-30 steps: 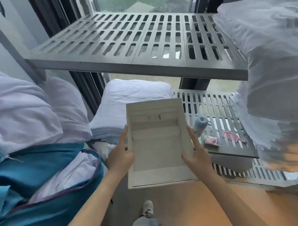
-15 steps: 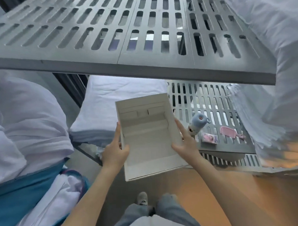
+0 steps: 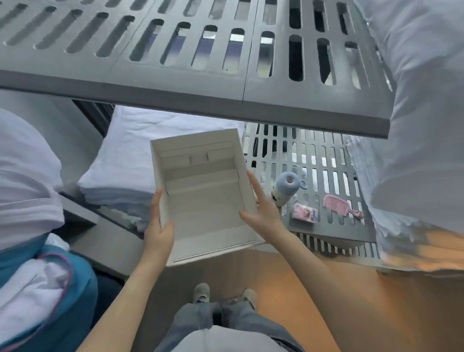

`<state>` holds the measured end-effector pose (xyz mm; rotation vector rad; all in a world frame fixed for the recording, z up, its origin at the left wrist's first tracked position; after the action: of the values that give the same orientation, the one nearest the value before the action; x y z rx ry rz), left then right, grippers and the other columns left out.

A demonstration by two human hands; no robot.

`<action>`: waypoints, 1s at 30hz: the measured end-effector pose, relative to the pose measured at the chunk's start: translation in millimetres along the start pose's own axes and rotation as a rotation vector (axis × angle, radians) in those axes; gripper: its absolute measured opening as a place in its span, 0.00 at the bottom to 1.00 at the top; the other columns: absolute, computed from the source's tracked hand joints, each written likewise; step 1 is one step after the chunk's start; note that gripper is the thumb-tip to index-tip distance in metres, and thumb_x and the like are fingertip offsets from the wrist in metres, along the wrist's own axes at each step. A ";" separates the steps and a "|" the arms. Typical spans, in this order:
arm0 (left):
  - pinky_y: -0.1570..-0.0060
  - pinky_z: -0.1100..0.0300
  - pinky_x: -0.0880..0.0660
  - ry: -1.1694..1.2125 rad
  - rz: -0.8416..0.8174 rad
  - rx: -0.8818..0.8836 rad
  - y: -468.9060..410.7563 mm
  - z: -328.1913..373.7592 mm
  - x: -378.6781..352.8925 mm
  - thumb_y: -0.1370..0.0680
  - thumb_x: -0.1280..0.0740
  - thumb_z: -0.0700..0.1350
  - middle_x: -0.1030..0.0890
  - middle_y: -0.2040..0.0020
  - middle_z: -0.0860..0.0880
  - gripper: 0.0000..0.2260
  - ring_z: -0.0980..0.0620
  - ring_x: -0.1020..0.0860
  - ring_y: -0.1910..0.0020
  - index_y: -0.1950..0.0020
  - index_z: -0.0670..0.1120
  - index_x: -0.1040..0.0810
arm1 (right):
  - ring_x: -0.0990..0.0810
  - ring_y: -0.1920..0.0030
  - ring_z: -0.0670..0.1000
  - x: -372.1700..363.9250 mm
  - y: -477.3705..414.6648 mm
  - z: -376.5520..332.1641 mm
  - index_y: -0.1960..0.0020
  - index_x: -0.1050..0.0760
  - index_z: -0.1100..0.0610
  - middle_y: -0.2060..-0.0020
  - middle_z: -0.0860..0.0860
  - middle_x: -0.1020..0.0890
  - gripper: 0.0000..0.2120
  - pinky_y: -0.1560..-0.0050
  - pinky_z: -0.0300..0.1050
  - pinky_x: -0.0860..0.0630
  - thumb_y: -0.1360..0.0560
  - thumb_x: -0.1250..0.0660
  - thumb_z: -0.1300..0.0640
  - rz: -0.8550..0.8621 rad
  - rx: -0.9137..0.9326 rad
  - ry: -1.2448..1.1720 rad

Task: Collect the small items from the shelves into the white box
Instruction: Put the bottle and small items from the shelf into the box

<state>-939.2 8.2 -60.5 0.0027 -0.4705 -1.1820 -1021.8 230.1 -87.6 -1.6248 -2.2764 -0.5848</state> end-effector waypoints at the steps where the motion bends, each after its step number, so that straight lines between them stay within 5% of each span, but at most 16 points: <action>1: 0.36 0.71 0.45 0.012 0.014 0.011 0.0 -0.6 -1.6 0.22 0.47 0.28 0.42 0.28 0.65 0.35 0.70 0.42 0.32 0.25 0.63 0.45 | 0.27 0.34 0.47 1.8 -1.6 4.7 0.23 0.51 0.35 0.27 0.30 0.42 0.47 0.34 0.53 0.27 0.29 0.32 0.67 -0.041 0.011 -0.059; 3: 0.38 0.75 0.44 0.024 0.037 0.028 -0.1 -0.7 -4.6 0.22 0.47 0.28 0.42 0.27 0.64 0.35 0.71 0.43 0.33 0.24 0.62 0.44 | 0.35 0.28 0.45 8.5 -5.9 15.6 0.23 0.49 0.36 0.26 0.31 0.43 0.43 0.31 0.50 0.29 0.27 0.28 0.60 -0.124 0.023 -0.162; 6: 0.56 0.88 0.41 0.050 0.057 0.050 -2.5 -3.0 -8.0 0.22 0.47 0.28 0.44 0.26 0.62 0.34 0.87 0.39 0.45 0.23 0.59 0.44 | 0.27 0.34 0.50 31.3 -9.0 27.6 0.24 0.40 0.43 0.33 0.42 0.29 0.34 0.39 0.48 0.24 0.26 0.29 0.48 -0.005 -0.004 -0.138; 9: 0.38 0.77 0.45 0.073 0.068 0.033 -4.5 -8.1 -7.7 0.22 0.47 0.29 0.44 0.24 0.62 0.35 0.69 0.45 0.27 0.25 0.64 0.43 | 0.27 0.37 0.50 63.3 -16.2 52.1 0.28 0.33 0.51 0.35 0.50 0.25 0.32 0.38 0.46 0.28 0.29 0.26 0.50 0.302 0.039 0.105; 13: 0.32 0.65 0.48 0.104 0.076 0.036 -4.2 -13.4 -9.2 0.21 0.46 0.30 0.43 0.28 0.68 0.34 0.67 0.47 0.26 0.27 0.67 0.42 | 0.34 0.30 0.56 87.8 -42.2 89.3 0.26 0.38 0.47 0.30 0.52 0.32 0.41 0.31 0.56 0.34 0.34 0.23 0.44 0.253 -0.025 0.409; 17: 0.35 0.69 0.47 0.138 0.075 0.025 -5.2 -13.5 -10.0 0.20 0.45 0.32 0.43 0.27 0.66 0.33 0.68 0.47 0.28 0.29 0.68 0.42 | 0.32 0.34 0.50 89.0 -55.5 102.7 0.25 0.40 0.46 0.31 0.51 0.32 0.46 0.30 0.53 0.35 0.36 0.20 0.55 0.137 -0.118 0.231; 20: 0.32 0.65 0.47 0.152 0.072 0.020 -7.4 -15.2 -10.2 0.20 0.44 0.32 0.42 0.27 0.66 0.32 0.67 0.47 0.28 0.28 0.67 0.42 | 0.26 0.45 0.50 86.8 -59.3 102.8 0.30 0.35 0.48 0.40 0.49 0.28 0.39 0.37 0.51 0.27 0.35 0.21 0.62 0.160 -0.160 0.151; 27: 0.29 0.63 0.50 0.171 0.040 0.015 -9.2 -19.8 -7.3 0.17 0.47 0.35 0.43 0.25 0.62 0.27 0.68 0.48 0.28 0.24 0.61 0.43 | 0.23 0.51 0.51 86.2 -48.1 76.9 0.44 0.31 0.43 0.50 0.45 0.24 0.30 0.53 0.41 0.25 0.38 0.19 0.57 0.292 -0.111 0.077; 30: 0.28 0.63 0.52 0.157 0.013 -0.003 -9.9 -21.5 -5.1 0.17 0.48 0.36 0.44 0.23 0.60 0.26 0.66 0.48 0.26 0.23 0.59 0.44 | 0.23 0.50 0.42 98.8 -32.3 43.8 0.42 0.30 0.46 0.50 0.36 0.25 0.32 0.53 0.38 0.25 0.39 0.19 0.60 0.358 -0.012 -0.013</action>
<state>-941.9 3.7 -84.2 0.0894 -0.3297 -1.1595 -1084.3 324.0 -86.6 -1.9822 -1.9225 -0.4983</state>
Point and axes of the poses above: each hand's wrist, its own y-axis away from the middle knuckle, its own x-axis out of the back of the hand, z = x × y, the point moved 1 cm from there along -y, towards the middle knuckle
